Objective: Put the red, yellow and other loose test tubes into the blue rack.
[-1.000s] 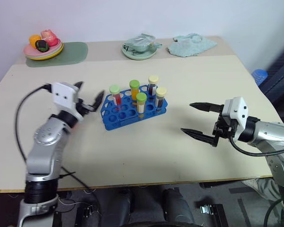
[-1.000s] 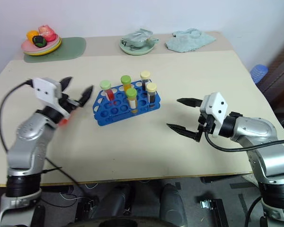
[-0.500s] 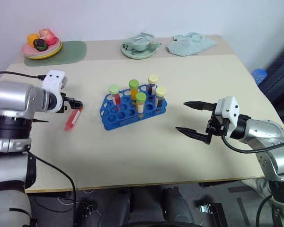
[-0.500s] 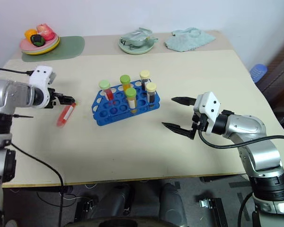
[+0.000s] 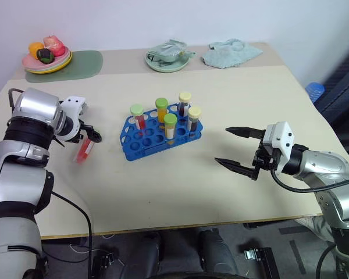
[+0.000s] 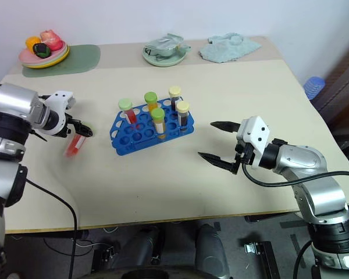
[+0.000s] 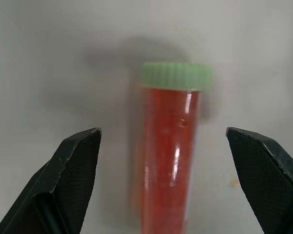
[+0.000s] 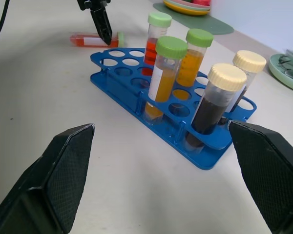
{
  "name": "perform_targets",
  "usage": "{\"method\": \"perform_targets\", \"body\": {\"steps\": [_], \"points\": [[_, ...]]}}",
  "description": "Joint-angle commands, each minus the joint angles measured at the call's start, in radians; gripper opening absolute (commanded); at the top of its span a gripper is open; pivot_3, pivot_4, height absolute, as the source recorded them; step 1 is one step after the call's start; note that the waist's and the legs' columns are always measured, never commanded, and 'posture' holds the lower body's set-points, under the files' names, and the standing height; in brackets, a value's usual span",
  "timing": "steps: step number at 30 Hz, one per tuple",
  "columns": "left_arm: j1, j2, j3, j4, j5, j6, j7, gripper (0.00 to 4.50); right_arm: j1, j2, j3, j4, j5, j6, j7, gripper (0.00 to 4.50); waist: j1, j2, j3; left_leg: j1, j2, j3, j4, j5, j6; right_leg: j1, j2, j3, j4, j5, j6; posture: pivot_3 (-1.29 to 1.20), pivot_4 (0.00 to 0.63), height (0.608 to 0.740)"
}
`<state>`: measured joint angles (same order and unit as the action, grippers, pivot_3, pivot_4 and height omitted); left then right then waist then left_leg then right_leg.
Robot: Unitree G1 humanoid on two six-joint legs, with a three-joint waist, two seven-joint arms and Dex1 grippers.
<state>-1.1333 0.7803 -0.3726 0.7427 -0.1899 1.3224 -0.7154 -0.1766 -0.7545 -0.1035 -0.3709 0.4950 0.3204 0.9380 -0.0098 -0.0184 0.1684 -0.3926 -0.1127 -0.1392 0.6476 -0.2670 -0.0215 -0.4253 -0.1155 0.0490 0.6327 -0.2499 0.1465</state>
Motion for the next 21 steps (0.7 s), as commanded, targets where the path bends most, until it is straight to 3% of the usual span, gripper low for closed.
{"method": "perform_targets", "body": {"steps": [1,4,7,9,11,12,14,18,21], "points": [[-0.047,-0.008,-0.018,0.051,0.050,-0.028,-0.029,4.18,-0.008,-0.001,-0.025,-0.043,0.013,0.001,-0.011,4.50,-0.001,0.000,0.000,0.000,0.000,0.000,0.000,0.000,0.000,0.000,0.000,0.000,0.000,0.000,0.000,0.00,0.150,0.740],[-0.062,-0.027,-0.030,0.085,0.075,-0.038,-0.048,4.18,-0.010,-0.001,-0.023,-0.045,0.015,0.004,-0.014,4.50,-0.002,0.000,0.000,0.000,0.000,0.000,0.000,0.000,0.000,0.000,0.000,0.000,0.000,0.000,0.000,0.00,0.150,0.740],[-0.071,-0.041,-0.025,0.111,0.097,-0.047,-0.047,3.36,-0.008,-0.002,-0.023,-0.048,0.016,0.005,-0.016,4.50,-0.002,0.000,0.000,0.000,0.000,0.000,0.000,0.000,0.000,0.000,0.000,0.000,0.000,0.000,0.000,0.00,0.150,0.740],[-0.076,-0.049,-0.018,0.130,0.111,-0.049,-0.038,2.49,-0.007,-0.001,-0.024,-0.050,0.016,0.007,-0.017,4.50,-0.002,0.000,0.000,0.000,0.000,0.000,0.000,0.000,0.000,0.000,0.000,0.000,0.000,0.000,0.000,0.00,0.150,0.740],[-0.072,-0.052,-0.015,0.127,0.117,-0.057,-0.046,2.49,-0.006,-0.001,-0.025,-0.047,0.015,0.005,-0.014,4.50,-0.002,0.000,0.000,0.000,0.000,0.000,0.000,0.000,0.000,0.000,0.000,0.000,0.000,0.000,0.000,0.00,0.150,0.740],[-0.070,-0.053,-0.016,0.123,0.120,-0.058,-0.051,1.73,-0.006,-0.001,-0.024,-0.044,0.014,0.004,-0.013,4.50,-0.002,0.000,0.000,0.000,0.000,0.000,0.000,0.000,0.000,0.000,0.000,0.000,0.000,0.000,0.000,0.00,0.150,0.740],[-0.068,-0.047,-0.007,0.104,0.120,-0.041,-0.050,1.15,-0.004,-0.001,-0.025,-0.043,0.014,0.001,-0.009,4.50,-0.002,0.000,0.000,0.000,0.000,0.000,0.000,0.000,0.000,0.000,0.000,0.000,0.000,0.000,0.000,0.00,0.150,0.740],[-0.046,-0.018,0.033,0.015,0.102,0.020,-0.040,1.15,-0.004,-0.003,-0.026,-0.037,0.014,-0.002,-0.003,4.50,-0.002,-0.001,0.000,0.000,0.000,0.000,0.000,0.000,0.000,0.000,0.000,0.000,0.000,0.000,0.000,0.00,0.150,0.740],[0.022,0.012,0.205,-0.205,0.046,0.075,-0.001,1.15,-0.007,-0.001,-0.023,-0.032,0.012,-0.004,0.000,4.50,-0.005,-0.001,0.000,0.000,0.000,0.000,0.000,0.000,0.000,-0.001,0.000,0.000,0.001,0.000,0.000,0.00,0.150,0.740]]}}
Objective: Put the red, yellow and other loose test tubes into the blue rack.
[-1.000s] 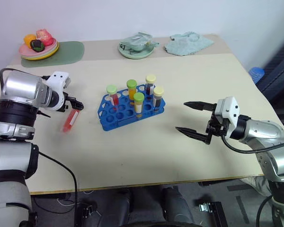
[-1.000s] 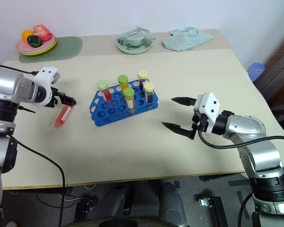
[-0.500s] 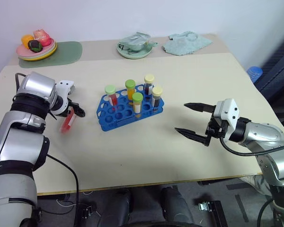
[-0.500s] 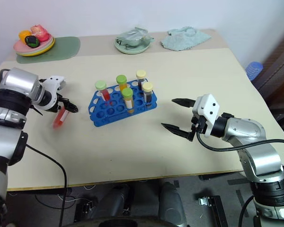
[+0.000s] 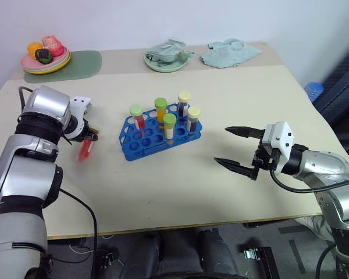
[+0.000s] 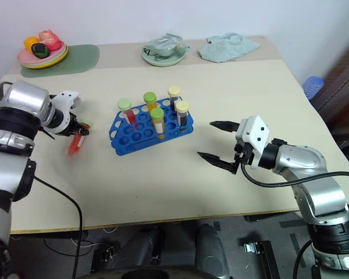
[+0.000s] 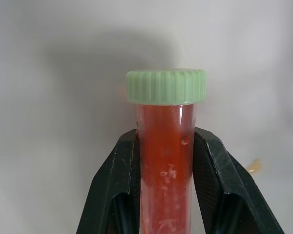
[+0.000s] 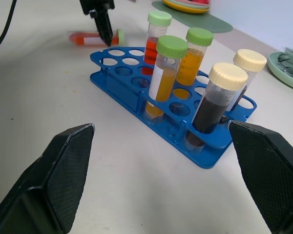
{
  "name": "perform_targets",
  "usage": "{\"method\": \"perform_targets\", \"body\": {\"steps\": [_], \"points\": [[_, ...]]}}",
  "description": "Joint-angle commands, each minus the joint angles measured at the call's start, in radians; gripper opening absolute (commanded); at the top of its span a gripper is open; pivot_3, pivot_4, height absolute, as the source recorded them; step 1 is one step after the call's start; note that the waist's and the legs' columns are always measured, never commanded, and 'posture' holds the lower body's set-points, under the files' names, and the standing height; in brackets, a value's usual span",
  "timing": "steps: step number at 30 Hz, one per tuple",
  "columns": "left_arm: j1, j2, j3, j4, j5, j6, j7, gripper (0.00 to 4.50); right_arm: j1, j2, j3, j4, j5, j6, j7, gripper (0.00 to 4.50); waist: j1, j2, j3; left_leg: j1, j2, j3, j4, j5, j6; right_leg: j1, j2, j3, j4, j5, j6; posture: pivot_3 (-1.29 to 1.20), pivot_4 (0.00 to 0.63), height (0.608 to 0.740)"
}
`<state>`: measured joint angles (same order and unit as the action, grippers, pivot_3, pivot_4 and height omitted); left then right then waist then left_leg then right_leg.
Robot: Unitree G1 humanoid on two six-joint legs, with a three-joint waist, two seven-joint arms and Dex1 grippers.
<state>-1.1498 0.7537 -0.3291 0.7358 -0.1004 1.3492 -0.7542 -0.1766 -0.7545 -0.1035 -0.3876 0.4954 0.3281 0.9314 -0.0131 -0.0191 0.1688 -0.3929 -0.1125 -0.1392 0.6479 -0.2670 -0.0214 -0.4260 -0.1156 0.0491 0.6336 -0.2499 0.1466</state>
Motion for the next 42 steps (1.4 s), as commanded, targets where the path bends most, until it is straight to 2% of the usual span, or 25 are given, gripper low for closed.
{"method": "perform_targets", "body": {"steps": [1,3,4,5,7,10,12,15,18,22,24,31,42], "points": [[0.082,0.034,0.291,-0.333,-0.079,0.085,0.049,1.15,-0.007,-0.002,-0.024,-0.012,0.012,-0.014,0.009,4.50,-0.003,0.000,0.000,0.000,0.000,0.000,0.000,0.000,0.000,-0.001,0.000,0.000,0.000,0.000,0.000,0.00,0.150,0.740],[0.192,-0.007,0.513,-0.601,-0.143,0.059,0.076,1.15,-0.007,-0.004,-0.028,-0.005,0.013,-0.018,0.016,4.50,-0.002,0.000,0.000,-0.001,0.001,0.000,0.000,0.000,0.000,-0.002,0.000,0.000,0.001,0.000,0.000,0.00,0.150,0.740],[0.252,-0.060,0.622,-0.732,-0.169,0.000,0.107,1.15,-0.007,-0.005,-0.030,0.000,0.013,-0.020,0.020,4.50,-0.001,0.000,0.000,-0.002,0.001,0.000,0.000,0.000,0.000,-0.003,-0.001,0.000,0.001,0.000,0.000,0.00,0.150,0.740],[0.312,-0.099,0.688,-0.846,-0.192,-0.048,0.122,1.15,-0.009,-0.006,-0.032,0.005,0.013,-0.021,0.022,4.50,0.000,0.000,0.000,-0.002,0.001,0.001,0.000,0.000,0.000,-0.003,-0.001,0.000,0.001,0.000,0.000,0.00,0.150,0.740],[0.419,-0.130,0.731,-1.040,-0.278,-0.037,0.076,1.15,-0.020,-0.007,-0.033,0.018,0.013,-0.022,0.028,4.50,0.002,0.000,0.000,-0.002,0.001,0.001,0.001,0.000,0.000,-0.002,-0.002,0.000,0.001,0.000,0.000,0.00,0.150,0.740],[0.493,-0.250,0.831,-1.166,-0.390,-0.114,0.078,1.15,-0.032,-0.010,-0.037,0.037,0.014,-0.024,0.037,4.50,0.007,0.001,0.000,-0.001,0.001,0.002,0.001,0.000,0.000,-0.001,-0.002,0.000,0.001,0.000,0.000,0.00,0.150,0.740],[0.568,-0.299,0.787,-1.223,-0.383,-0.226,0.100,1.15,-0.034,-0.015,-0.043,0.040,0.014,-0.022,0.040,4.50,0.012,0.000,-0.001,0.000,0.001,0.001,0.002,0.000,-0.001,0.000,-0.002,-0.001,0.001,0.001,-0.001,0.00,0.150,0.740],[0.711,-0.354,0.652,-1.268,-0.275,-0.573,0.106,1.15,-0.024,-0.025,-0.062,0.032,0.015,-0.013,0.037,4.50,0.019,0.001,-0.001,0.001,0.001,0.002,0.002,0.000,-0.001,0.001,-0.002,0.000,0.001,0.001,-0.001,0.00,0.150,0.740],[0.798,-0.389,0.543,-1.208,-0.221,-0.789,0.083,1.15,0.006,-0.035,-0.098,0.010,0.021,0.002,0.026,4.50,0.028,0.001,-0.001,0.001,0.001,0.003,0.002,0.000,-0.001,0.001,-0.002,0.000,-0.001,0.001,-0.001,0.00,0.150,0.740],[0.837,-0.424,0.467,-1.109,-0.168,-1.005,0.095,1.15,0.057,-0.037,-0.155,-0.019,0.027,0.017,0.003,4.50,0.034,0.001,-0.001,0.001,0.001,0.003,0.002,0.000,0.000,0.003,-0.002,0.000,-0.002,0.001,-0.002,0.00,0.150,0.740],[0.836,-0.446,0.447,-1.047,-0.148,-1.076,0.115,1.15,0.087,-0.033,-0.183,-0.034,0.032,0.021,-0.008,4.50,0.032,0.001,-0.001,0.001,0.001,0.003,0.002,-0.003,0.006,0.003,-0.002,0.000,-0.002,0.001,-0.002,0.00,0.150,0.740],[0.825,-0.482,0.382,-0.891,-0.131,-1.237,0.107,1.15,0.167,-0.044,-0.257,-0.084,0.052,0.045,-0.027,4.50,0.028,0.001,-0.001,0.001,0.001,0.003,0.002,-0.004,0.006,0.003,-0.002,0.000,-0.002,0.001,-0.002,0.00,0.150,0.740],[0.891,-0.454,0.345,-0.847,-0.153,-1.296,0.060,1.15,0.202,-0.046,-0.281,-0.125,0.062,0.063,-0.054,4.50,0.028,0.002,-0.002,0.002,0.001,0.003,0.002,-0.004,0.006,0.004,-0.001,0.000,-0.002,0.002,-0.002,0.00,0.150,0.740]]}}
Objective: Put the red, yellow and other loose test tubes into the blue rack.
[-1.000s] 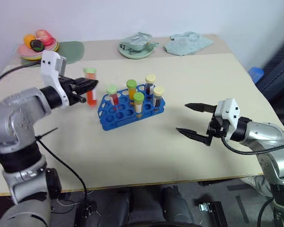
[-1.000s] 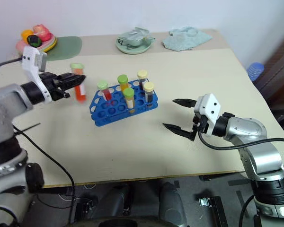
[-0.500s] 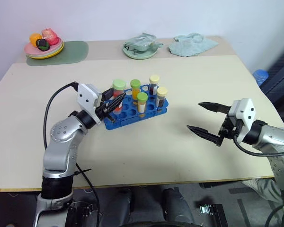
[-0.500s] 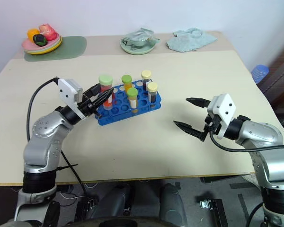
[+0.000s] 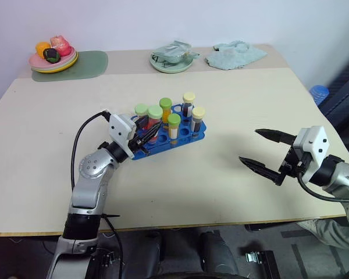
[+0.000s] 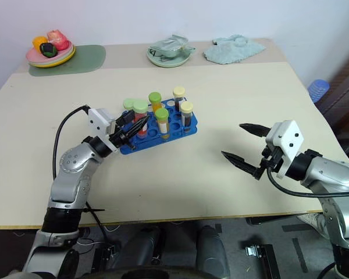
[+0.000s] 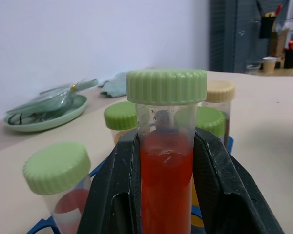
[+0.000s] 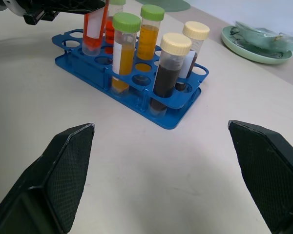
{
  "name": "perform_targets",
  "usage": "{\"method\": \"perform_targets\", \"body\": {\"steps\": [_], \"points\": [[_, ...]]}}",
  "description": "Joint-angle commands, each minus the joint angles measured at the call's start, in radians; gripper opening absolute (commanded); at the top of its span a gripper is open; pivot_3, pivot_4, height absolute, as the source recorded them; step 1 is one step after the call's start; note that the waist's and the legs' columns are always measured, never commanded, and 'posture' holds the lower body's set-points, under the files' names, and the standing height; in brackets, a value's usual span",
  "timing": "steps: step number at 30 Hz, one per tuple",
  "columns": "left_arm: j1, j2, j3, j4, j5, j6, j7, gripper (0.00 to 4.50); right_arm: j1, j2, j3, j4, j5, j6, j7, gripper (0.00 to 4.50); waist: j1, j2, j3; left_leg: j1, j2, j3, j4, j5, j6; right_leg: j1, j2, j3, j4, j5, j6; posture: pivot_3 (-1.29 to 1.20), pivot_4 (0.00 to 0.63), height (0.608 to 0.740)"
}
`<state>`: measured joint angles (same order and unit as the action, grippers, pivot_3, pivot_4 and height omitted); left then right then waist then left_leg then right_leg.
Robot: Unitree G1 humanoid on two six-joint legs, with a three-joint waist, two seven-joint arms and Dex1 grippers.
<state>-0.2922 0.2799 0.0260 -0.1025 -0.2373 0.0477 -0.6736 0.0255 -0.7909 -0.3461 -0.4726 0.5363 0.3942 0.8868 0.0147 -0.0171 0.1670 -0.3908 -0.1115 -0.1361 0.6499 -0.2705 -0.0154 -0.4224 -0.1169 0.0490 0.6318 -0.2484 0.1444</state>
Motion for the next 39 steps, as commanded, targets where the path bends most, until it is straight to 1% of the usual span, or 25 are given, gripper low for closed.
{"method": "perform_targets", "body": {"steps": [1,8,15,20,29,34,37,39], "points": [[0.040,0.026,-0.010,-0.012,-0.020,0.006,-0.024,1.15,0.000,-0.009,-0.038,-0.040,0.021,-0.003,-0.011,4.50,0.000,0.001,0.000,0.000,0.000,0.000,0.000,0.000,0.000,0.000,0.000,0.000,0.000,0.000,0.000,0.00,0.150,0.740],[0.062,0.056,-0.011,-0.008,-0.023,-0.004,-0.018,1.15,-0.017,-0.008,-0.021,-0.025,0.018,-0.008,-0.009,4.50,0.000,0.002,-0.001,0.001,0.000,0.000,0.000,0.000,0.000,0.001,0.000,0.000,0.000,0.000,0.000,0.00,0.150,0.740],[0.042,0.049,-0.021,0.067,0.020,-0.045,0.033,1.15,-0.037,-0.007,-0.005,-0.018,0.013,-0.009,-0.003,4.50,0.000,0.004,-0.002,0.002,0.000,0.000,0.000,0.000,0.000,0.003,0.000,0.000,0.000,0.000,0.000,0.00,0.150,0.740],[0.024,0.051,-0.037,0.072,0.026,-0.037,0.047,1.15,-0.045,-0.007,0.001,-0.015,0.011,-0.008,-0.003,4.50,0.000,0.004,-0.003,0.003,0.000,0.000,0.000,0.000,0.000,0.004,0.000,0.000,0.000,0.000,0.000,0.00,0.150,0.740],[0.035,0.052,-0.087,0.021,-0.007,-0.025,-0.006,1.15,-0.041,-0.006,0.002,-0.026,0.011,-0.005,-0.008,4.50,0.000,0.005,-0.004,0.003,0.000,0.000,0.000,0.000,0.001,0.004,0.000,0.000,-0.001,0.000,0.000,0.00,0.150,0.740],[0.035,0.050,-0.083,0.026,-0.013,-0.023,-0.012,1.15,-0.039,-0.006,0.002,-0.029,0.012,-0.004,-0.009,4.50,0.001,0.005,-0.004,0.003,0.000,0.000,0.000,-0.001,0.001,0.004,0.000,0.000,-0.001,0.000,0.000,0.00,0.150,0.740],[0.037,0.052,-0.074,0.063,-0.001,-0.039,-0.009,1.15,-0.042,-0.005,0.004,-0.030,0.013,-0.004,-0.011,4.50,0.001,0.005,-0.004,0.003,0.000,0.000,0.000,-0.001,0.001,0.004,0.000,0.000,-0.001,0.000,0.000,0.00,0.150,0.740],[0.045,0.046,-0.058,0.060,-0.058,-0.012,-0.038,1.93,-0.046,-0.004,0.008,-0.027,0.013,-0.005,-0.011,4.50,0.000,0.005,-0.004,0.003,0.000,0.000,0.000,-0.001,0.001,0.004,0.000,0.000,-0.001,0.000,0.000,0.00,0.150,0.740]]}}
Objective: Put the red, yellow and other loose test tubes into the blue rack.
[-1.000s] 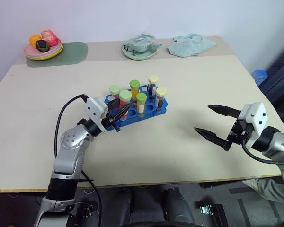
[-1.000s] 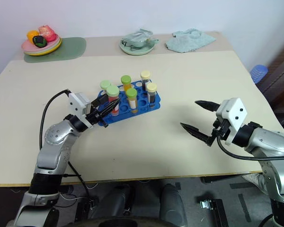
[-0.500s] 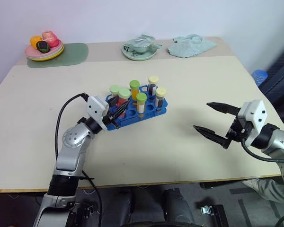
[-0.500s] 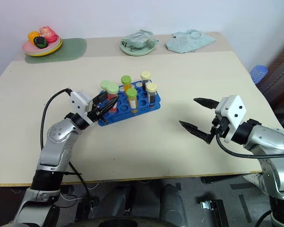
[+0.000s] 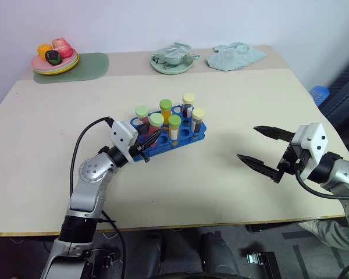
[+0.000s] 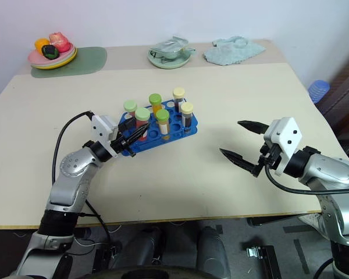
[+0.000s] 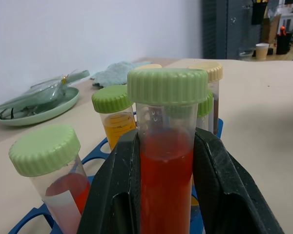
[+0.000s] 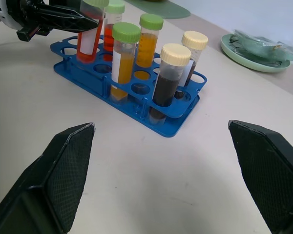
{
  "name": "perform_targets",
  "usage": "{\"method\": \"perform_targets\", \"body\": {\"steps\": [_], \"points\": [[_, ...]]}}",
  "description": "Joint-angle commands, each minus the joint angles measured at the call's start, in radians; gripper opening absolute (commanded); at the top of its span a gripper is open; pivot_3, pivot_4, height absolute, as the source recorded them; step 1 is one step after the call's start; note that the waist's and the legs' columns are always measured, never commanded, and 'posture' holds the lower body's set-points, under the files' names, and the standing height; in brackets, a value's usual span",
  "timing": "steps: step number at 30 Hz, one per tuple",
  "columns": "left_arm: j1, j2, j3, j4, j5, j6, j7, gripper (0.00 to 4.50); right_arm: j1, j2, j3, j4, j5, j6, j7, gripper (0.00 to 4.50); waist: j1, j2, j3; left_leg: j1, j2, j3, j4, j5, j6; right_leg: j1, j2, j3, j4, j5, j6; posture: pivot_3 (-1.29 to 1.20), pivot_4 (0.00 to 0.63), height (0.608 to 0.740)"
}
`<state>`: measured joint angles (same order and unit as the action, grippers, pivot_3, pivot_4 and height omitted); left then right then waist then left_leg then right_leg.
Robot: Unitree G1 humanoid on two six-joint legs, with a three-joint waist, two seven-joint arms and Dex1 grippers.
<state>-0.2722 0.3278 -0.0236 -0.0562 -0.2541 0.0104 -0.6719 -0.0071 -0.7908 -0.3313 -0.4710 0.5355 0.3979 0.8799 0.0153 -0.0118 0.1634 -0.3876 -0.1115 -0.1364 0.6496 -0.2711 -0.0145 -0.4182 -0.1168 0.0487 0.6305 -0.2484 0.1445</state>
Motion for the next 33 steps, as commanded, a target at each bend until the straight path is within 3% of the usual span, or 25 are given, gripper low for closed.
{"method": "perform_targets", "body": {"steps": [1,4,17,28,33], "points": [[0.027,-0.008,-0.002,0.014,-0.048,0.014,-0.039,2.30,-0.016,-0.003,-0.005,-0.026,0.013,-0.009,-0.004,4.50,0.000,0.000,0.000,0.000,0.000,0.000,0.000,0.000,0.000,0.000,0.000,0.000,0.000,0.000,0.000,0.00,0.150,0.740],[0.040,-0.023,0.020,0.010,-0.050,-0.016,-0.019,3.78,-0.019,-0.001,0.001,-0.020,0.012,-0.013,-0.002,4.50,-0.001,-0.001,0.000,0.000,0.000,0.000,0.000,0.000,0.000,0.000,0.000,0.000,0.000,0.000,0.000,0.00,0.150,0.740],[0.153,0.015,0.126,-0.092,0.025,-0.088,0.126,3.78,-0.073,0.045,0.085,0.063,-0.018,-0.069,0.007,4.50,-0.002,-0.001,0.000,0.000,0.000,0.000,-0.001,0.000,0.000,-0.001,0.000,0.000,0.000,0.000,0.000,0.00,0.150,0.740],[0.407,0.214,0.267,-0.333,-0.087,0.036,0.038,3.78,0.027,0.069,0.013,0.117,-0.013,-0.122,0.004,4.50,0.000,0.000,0.001,0.000,0.000,0.000,-0.002,-0.001,0.001,-0.001,0.000,0.000,-0.001,0.000,0.000,0.00,0.150,0.740],[0.501,0.374,0.430,-0.366,-0.210,0.121,-0.100,3.78,0.106,0.013,-0.081,0.182,0.011,-0.122,0.082,4.50,-0.003,0.000,0.001,0.000,0.001,0.000,-0.003,-0.001,0.001,-0.001,0.000,0.000,-0.001,0.000,-0.001,0.00,0.150,0.740]]}}
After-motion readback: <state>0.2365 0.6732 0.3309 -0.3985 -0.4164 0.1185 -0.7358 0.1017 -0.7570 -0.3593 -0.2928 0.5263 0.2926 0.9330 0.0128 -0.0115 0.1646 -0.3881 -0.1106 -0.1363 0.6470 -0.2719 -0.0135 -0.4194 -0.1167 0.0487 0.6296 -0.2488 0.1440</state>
